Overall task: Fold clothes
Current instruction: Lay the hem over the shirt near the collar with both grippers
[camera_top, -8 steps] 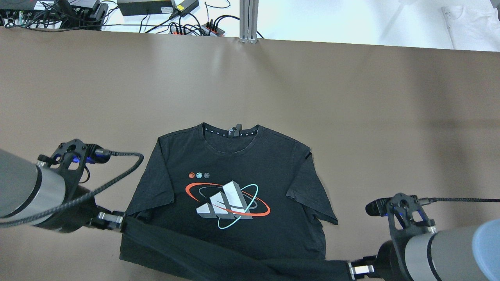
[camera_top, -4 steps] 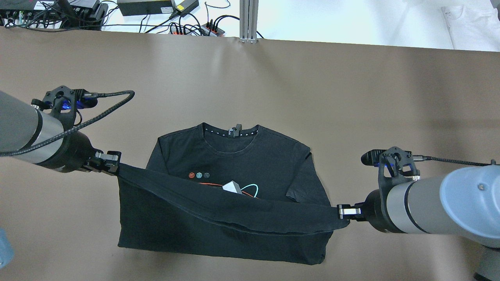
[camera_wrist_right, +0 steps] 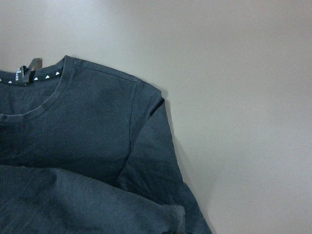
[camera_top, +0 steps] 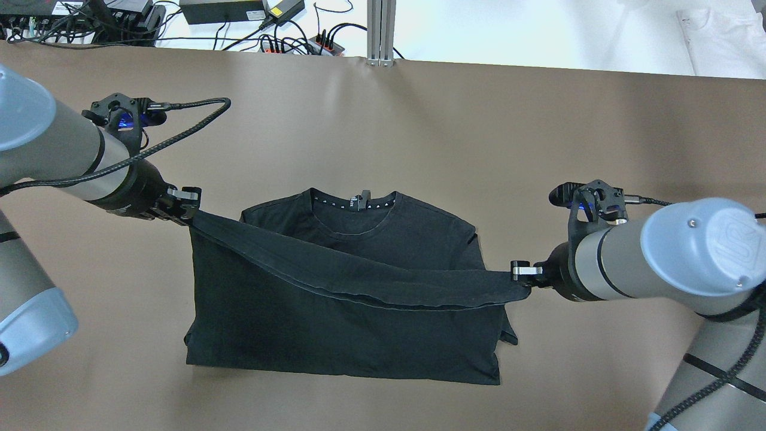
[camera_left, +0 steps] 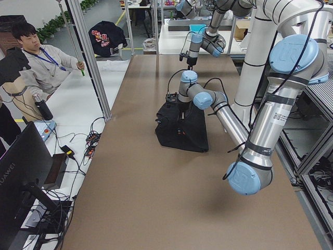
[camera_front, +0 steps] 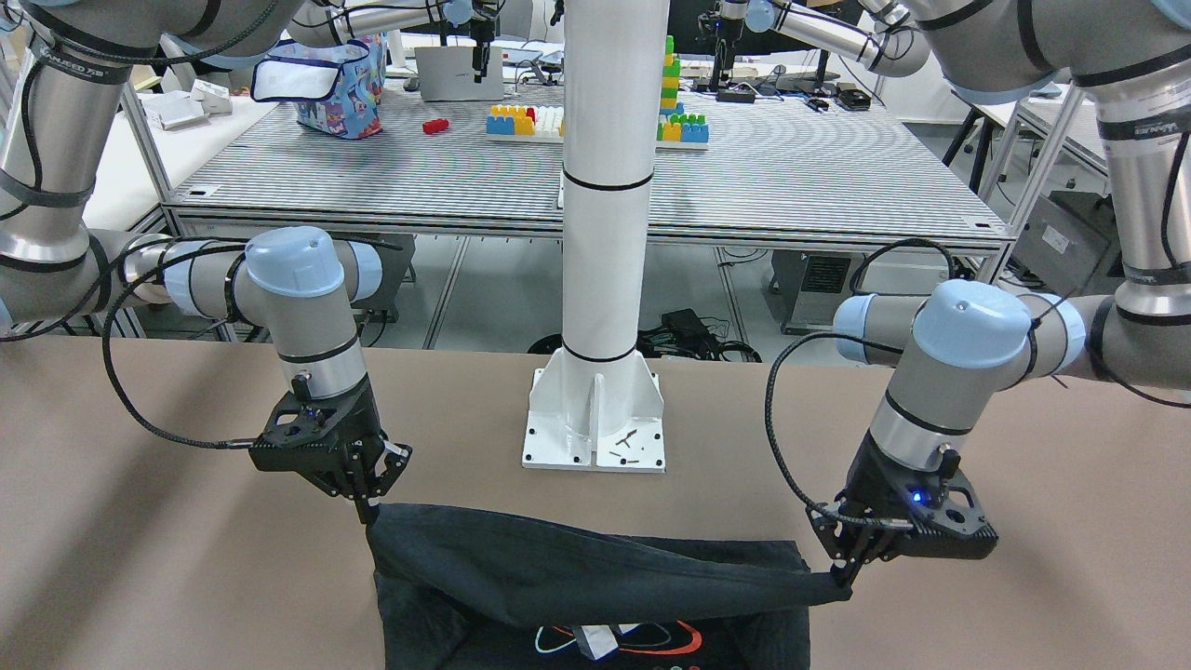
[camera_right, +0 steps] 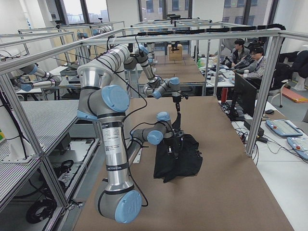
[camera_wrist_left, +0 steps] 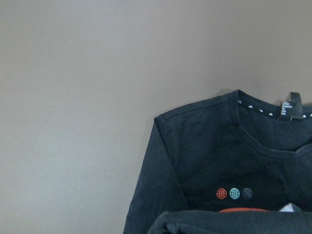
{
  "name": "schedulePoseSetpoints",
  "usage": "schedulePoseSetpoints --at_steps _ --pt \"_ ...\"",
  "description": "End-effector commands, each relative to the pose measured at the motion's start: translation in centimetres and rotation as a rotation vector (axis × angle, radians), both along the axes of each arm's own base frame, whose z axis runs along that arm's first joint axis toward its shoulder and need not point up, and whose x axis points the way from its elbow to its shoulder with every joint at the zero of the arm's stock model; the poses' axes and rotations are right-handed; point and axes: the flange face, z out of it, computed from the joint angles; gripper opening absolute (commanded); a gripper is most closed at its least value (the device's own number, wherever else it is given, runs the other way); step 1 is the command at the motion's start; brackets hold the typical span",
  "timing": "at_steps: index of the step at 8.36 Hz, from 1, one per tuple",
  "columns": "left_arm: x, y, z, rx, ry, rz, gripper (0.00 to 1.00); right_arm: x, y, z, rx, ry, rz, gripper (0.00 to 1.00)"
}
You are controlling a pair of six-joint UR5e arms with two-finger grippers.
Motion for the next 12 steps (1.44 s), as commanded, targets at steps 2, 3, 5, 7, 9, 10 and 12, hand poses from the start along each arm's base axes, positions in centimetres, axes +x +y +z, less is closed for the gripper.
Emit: schedulePoseSetpoints --at_steps 2,3,5,7,9,10,12 --pt "4.8 -6.4 4.9 0.025 -0.078 -0.032 0.0 -3.8 -5.0 1.9 -0.004 0.03 0.044 0.0" --pt "6.1 -7.7 6.8 0.026 -0.077 -0.031 0.0 -5.4 -6.3 3.6 0.005 0.031 0.055 0.0" --pt "8.7 -10.6 9.5 0.037 -0.067 -0.033 0.0 -7.1 -8.2 6.4 0.006 0.059 0.075 0.0" --pt "9.8 -11.6 11.0 0.06 -0.098 -0.061 0.0 -9.2 -10.7 7.5 0.021 0.113 0.121 0.0" --pt "10.4 -11.5 11.6 0.056 -0.105 -0.054 0.0 -11.0 -12.1 9.5 0.027 0.106 0.122 0.0" --pt "10.6 -11.3 11.6 0.055 -0.104 -0.05 0.0 -11.8 -12.8 10.8 0.035 0.099 0.123 0.0" --pt "10.9 -11.1 11.7 0.056 -0.104 -0.045 0.0 -12.1 -13.2 10.7 0.052 0.095 0.115 0.0"
